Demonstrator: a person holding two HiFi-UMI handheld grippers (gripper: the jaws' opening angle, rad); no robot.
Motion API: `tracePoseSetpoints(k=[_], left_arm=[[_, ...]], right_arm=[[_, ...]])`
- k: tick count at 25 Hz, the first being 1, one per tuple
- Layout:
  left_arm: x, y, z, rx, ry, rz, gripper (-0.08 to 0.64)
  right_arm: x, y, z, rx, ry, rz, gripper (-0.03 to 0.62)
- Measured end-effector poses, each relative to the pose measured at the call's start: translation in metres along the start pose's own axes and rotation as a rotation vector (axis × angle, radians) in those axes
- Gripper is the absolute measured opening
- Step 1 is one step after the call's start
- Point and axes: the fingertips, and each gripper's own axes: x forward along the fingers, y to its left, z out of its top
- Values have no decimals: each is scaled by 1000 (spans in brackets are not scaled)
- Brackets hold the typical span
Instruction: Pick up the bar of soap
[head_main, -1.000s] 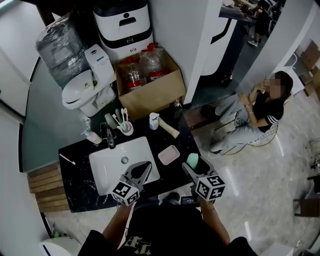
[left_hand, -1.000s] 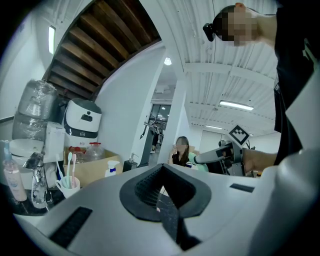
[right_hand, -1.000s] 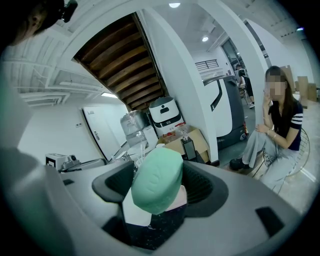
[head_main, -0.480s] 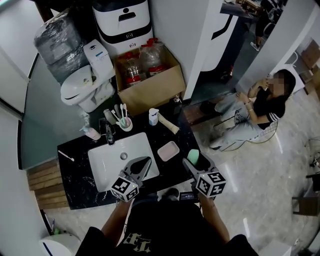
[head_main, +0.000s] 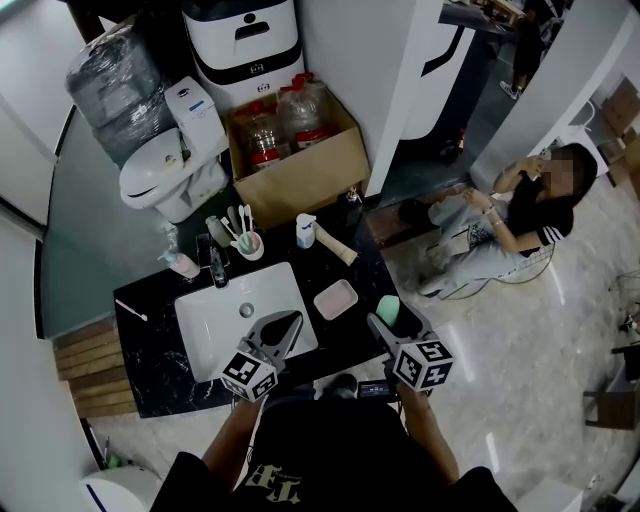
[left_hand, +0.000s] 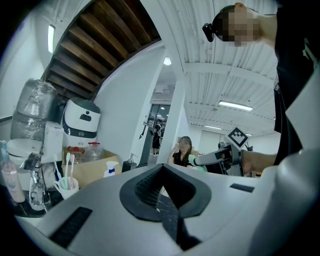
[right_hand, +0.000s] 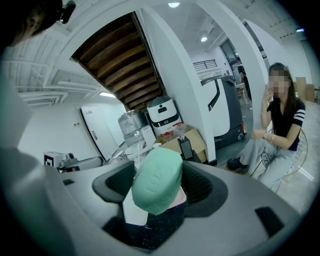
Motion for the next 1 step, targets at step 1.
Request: tracePoseSetpoints(k=[1], left_arm=[[0, 0, 0, 0, 0, 1, 9]], right_arm=[[0, 0, -1, 0, 0, 0, 310]])
